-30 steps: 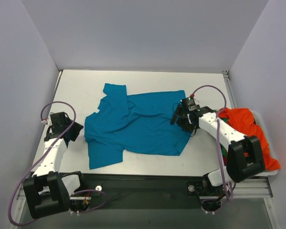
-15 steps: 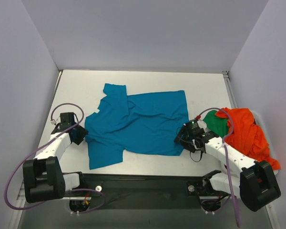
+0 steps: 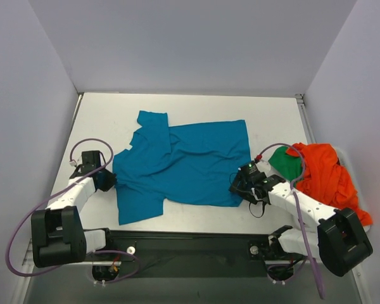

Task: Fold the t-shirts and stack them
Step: Flatten out the tshirt

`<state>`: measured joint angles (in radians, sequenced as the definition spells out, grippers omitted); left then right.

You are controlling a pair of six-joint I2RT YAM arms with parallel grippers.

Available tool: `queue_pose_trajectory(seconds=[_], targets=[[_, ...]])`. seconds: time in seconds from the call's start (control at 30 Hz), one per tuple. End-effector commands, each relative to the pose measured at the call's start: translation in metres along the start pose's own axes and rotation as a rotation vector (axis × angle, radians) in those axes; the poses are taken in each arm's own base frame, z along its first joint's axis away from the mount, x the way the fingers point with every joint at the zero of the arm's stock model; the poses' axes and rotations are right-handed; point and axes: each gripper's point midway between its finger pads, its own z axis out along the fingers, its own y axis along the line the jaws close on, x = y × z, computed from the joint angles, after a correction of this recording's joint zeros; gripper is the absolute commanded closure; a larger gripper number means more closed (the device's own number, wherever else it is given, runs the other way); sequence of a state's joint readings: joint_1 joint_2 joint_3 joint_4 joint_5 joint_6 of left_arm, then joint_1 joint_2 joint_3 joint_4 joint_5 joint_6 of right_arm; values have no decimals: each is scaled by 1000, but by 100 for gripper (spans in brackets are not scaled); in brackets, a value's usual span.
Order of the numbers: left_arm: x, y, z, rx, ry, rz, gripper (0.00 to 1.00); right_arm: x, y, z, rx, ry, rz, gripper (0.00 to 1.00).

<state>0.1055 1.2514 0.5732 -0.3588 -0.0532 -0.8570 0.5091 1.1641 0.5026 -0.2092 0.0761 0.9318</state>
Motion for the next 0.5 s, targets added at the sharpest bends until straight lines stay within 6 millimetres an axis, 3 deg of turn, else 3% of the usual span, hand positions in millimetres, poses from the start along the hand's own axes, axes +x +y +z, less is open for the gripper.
queue_pose_trajectory(seconds=[0.0,0.27,0.47], targets=[[-7,-16,-7,79,-29,0,95,1,-13,1,73,-29,-11,40],[-5,-15,-6,88,-30,8,100,-14,3,-18,114,-119,-115,42],[-3,-16,-4,96,-21,10,100,-17,15,-18,183,-138,-197,48]])
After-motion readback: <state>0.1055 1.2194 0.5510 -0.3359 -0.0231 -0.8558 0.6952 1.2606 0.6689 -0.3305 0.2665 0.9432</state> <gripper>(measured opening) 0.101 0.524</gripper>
